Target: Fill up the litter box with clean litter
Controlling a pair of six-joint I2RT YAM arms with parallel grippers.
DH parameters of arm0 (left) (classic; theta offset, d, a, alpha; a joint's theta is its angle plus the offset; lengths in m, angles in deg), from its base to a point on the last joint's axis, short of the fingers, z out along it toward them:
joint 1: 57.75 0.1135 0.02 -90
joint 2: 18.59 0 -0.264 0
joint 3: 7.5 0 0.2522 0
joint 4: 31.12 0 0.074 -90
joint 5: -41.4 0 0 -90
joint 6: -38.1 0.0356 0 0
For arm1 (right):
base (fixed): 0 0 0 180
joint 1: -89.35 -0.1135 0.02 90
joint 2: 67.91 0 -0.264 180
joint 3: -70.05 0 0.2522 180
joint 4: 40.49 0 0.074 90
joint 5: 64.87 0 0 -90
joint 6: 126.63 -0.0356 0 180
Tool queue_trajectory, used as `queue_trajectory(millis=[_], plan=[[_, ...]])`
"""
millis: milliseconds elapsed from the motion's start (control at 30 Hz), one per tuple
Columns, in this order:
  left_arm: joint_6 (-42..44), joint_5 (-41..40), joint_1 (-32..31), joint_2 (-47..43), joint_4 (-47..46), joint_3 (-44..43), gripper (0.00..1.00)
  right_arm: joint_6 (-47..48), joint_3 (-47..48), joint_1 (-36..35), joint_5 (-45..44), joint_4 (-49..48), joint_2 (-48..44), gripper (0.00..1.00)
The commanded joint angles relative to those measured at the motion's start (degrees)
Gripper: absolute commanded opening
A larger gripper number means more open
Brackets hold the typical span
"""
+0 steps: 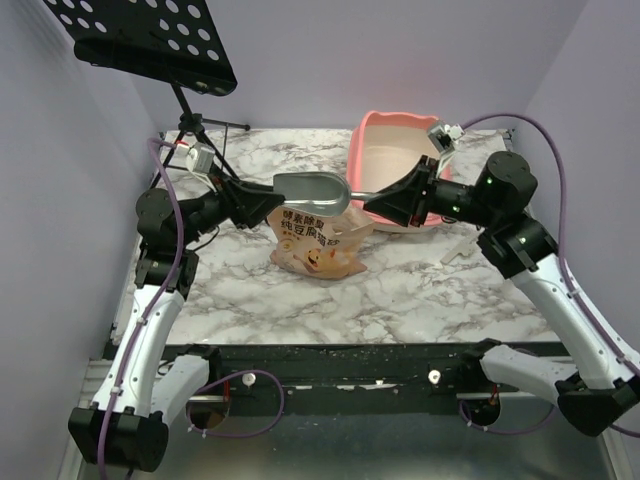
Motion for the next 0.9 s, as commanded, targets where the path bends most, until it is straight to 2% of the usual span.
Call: queue_trajectory(millis=[0,200,333,467,667,867], plan=[[12.31,-3.92,-1.54,0.47,8.01,-3.63,0.55,5.34,4.18,-0.41,-12.53,13.54,-5.03,0.01],[30.06,-8.76,-4.79,7.14,23.73,-14.69,0.56,7.62,3.92,-0.41,-18.52,21.29,-7.06,0.01],[46.15,-17.10,-9.27,11.63,35.43,-21.82,0.56,9.64,4.18,-0.41,-22.73,25.15,-8.38,0.01],[54.68,-17.82,-12.00,14.97,41.69,-25.17,0.56,11.57,5.59,-0.41,-30.99,30.60,-10.84,0.00],[62.16,-18.52,-13.32,13.83,41.78,-24.20,0.58,14.12,7.79,-0.41,-34.26,37.11,-13.57,0.01],[65.42,-17.47,-14.72,19.45,46.34,-29.12,0.57,14.39,5.86,-0.41,-32.42,37.38,-15.06,0.00]])
